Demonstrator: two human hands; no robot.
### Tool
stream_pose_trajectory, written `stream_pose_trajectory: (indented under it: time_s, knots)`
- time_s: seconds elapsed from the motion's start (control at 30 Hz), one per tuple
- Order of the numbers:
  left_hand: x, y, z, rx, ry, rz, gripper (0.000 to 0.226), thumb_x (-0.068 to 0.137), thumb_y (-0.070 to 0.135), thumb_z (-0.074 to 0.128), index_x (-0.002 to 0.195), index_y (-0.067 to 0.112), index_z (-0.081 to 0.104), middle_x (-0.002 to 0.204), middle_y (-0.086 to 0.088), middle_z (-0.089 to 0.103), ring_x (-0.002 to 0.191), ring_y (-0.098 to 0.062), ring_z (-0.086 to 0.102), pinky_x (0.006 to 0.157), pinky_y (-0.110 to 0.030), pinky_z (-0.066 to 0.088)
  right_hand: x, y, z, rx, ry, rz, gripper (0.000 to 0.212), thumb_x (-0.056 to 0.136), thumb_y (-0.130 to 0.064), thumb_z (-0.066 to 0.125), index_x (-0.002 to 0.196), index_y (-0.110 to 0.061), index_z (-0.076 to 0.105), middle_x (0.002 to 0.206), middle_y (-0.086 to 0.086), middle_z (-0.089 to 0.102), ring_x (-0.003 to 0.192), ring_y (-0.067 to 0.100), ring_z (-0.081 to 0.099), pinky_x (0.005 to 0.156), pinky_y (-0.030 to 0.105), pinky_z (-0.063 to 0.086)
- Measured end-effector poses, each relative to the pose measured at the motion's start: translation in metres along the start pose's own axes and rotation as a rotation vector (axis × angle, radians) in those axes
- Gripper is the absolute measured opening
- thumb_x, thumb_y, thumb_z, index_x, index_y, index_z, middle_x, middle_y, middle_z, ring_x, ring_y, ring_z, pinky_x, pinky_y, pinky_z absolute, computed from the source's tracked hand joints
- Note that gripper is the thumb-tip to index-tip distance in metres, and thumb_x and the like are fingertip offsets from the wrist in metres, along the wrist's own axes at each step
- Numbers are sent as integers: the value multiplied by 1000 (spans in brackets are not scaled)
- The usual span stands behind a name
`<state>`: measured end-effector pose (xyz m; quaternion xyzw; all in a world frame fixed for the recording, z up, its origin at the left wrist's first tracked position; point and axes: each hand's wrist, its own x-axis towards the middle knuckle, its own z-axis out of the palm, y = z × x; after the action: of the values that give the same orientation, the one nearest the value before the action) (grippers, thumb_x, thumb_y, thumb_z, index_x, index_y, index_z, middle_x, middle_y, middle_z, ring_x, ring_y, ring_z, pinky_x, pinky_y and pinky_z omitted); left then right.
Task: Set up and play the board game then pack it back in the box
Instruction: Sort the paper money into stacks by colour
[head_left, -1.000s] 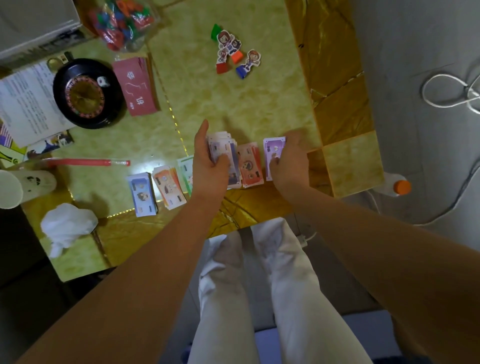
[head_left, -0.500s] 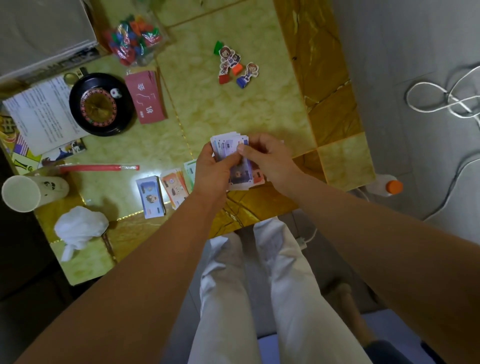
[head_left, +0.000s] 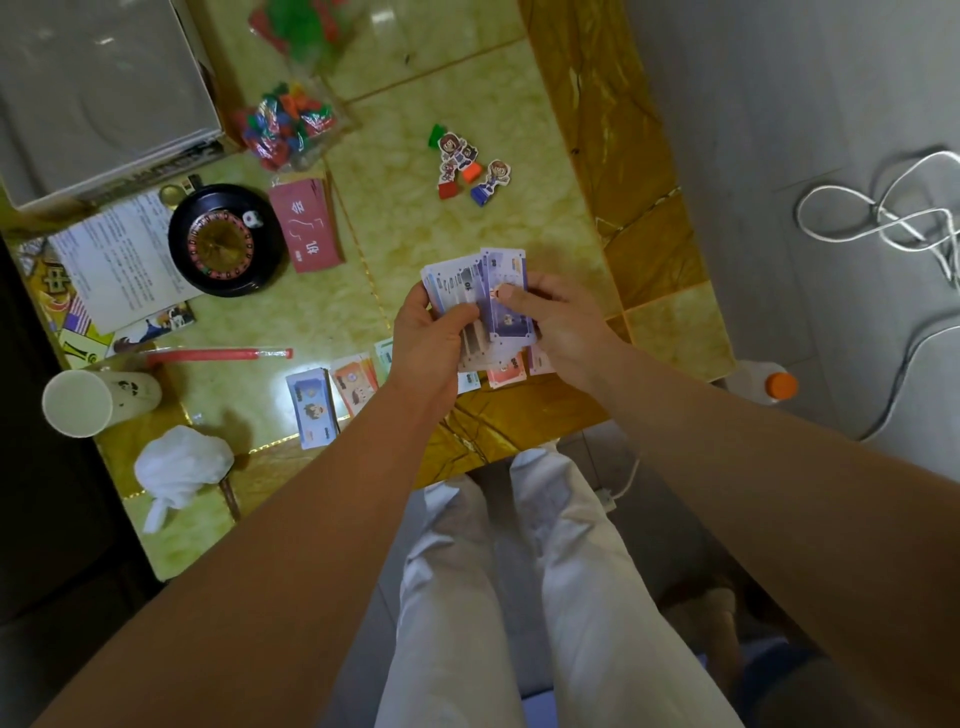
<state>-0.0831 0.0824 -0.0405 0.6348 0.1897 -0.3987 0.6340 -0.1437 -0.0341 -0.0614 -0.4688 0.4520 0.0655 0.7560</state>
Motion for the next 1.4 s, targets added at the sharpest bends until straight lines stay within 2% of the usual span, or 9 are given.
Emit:
stream_pose_trajectory:
  time_s: [0.23, 0.43, 0.67, 0.87, 1.0, 1.1, 1.17, 1.3, 1.4]
  knots:
    - [-4, 1, -5, -28, 8, 42, 76, 89, -15, 51, 147, 28, 25, 106, -12, 65, 80, -21, 68, 68, -37, 60, 0, 2, -3, 180, -56, 150, 15, 95, -6, 54, 109, -3, 59, 101, 15, 66, 84, 23, 65, 87, 43, 53]
    - [-7, 6, 1, 240, 81, 88, 32, 95, -3, 42, 100, 6, 72, 85, -4, 69, 71, -13, 65, 64, -28, 55, 1, 1, -5, 261, -90, 160, 16, 98, -5, 49, 101, -7, 64, 92, 10, 69, 80, 21, 67, 79, 38, 55]
    - [-4, 3, 5, 363, 65, 139, 15, 87, 8, 68, 71, 8, 68, 78, -27, 63, 66, -26, 55, 64, -50, 53, 0, 0, -2, 246, -45, 156, 24, 97, -5, 51, 121, -3, 55, 96, 13, 65, 76, 21, 65, 70, 35, 56]
    - [-6, 7, 3, 228, -18, 130, 13, 92, 7, 61, 80, 7, 66, 72, -14, 63, 55, -18, 57, 54, -29, 51, 0, -8, -2, 303, -77, 168, 21, 98, -4, 45, 83, -8, 59, 83, 10, 62, 74, 21, 60, 75, 36, 50]
    - [0, 3, 2, 247, 3, 177, 11, 92, 3, 59, 94, 11, 66, 90, -22, 64, 75, -35, 63, 71, -54, 56, 0, -9, -2, 352, -113, 206, 21, 99, -7, 41, 91, -7, 60, 86, 11, 65, 77, 22, 63, 78, 36, 53]
    - [6, 2, 0, 248, 16, 222, 47, 87, 2, 58, 119, 37, 54, 123, -22, 59, 101, -43, 63, 83, -58, 54, 3, -9, -4, 421, -94, 248, 21, 99, -9, 40, 94, -9, 61, 80, 6, 68, 72, 18, 66, 67, 29, 57]
    - [7, 4, 0, 299, -13, 261, 57, 85, 2, 52, 121, 46, 50, 119, -23, 58, 95, -43, 62, 77, -58, 55, 3, -10, -5, 407, -111, 228, 20, 98, -7, 42, 97, -8, 62, 84, 7, 70, 74, 18, 67, 69, 30, 58]
    - [4, 12, 13, 339, 18, 192, 36, 95, -3, 38, 98, 13, 69, 89, -12, 69, 75, -28, 65, 64, -36, 55, 8, -9, -2, 346, -101, 153, 18, 96, -2, 48, 94, -7, 65, 81, 8, 72, 71, 19, 69, 68, 33, 59]
    - [6, 12, 16, 345, 46, 169, 24, 92, 7, 52, 81, 4, 73, 75, -17, 67, 69, -27, 60, 64, -36, 52, 12, -10, -2, 366, -59, 130, 15, 95, -1, 51, 90, -7, 63, 75, 6, 71, 67, 17, 68, 62, 31, 58]
